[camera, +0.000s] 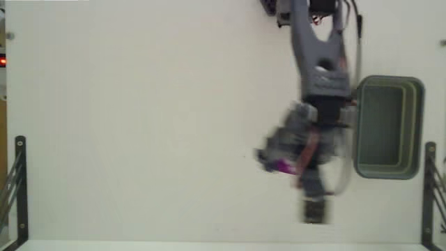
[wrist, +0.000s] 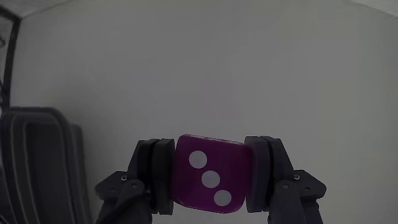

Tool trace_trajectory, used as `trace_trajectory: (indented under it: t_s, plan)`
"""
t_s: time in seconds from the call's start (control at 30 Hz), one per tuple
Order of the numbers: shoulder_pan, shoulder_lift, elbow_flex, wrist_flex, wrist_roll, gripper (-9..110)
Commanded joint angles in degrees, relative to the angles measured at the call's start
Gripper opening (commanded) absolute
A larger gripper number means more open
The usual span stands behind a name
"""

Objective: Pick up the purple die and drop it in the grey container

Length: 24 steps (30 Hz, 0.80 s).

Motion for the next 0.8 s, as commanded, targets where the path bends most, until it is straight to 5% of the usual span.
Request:
trace_trajectory:
  t_s: [0.0,0.77]
  plan:
    - [-4.43,1.67,-2.92,0.69,0.26,63]
    - [-29.67,-0.24,-5.77,1.67,0.26,63]
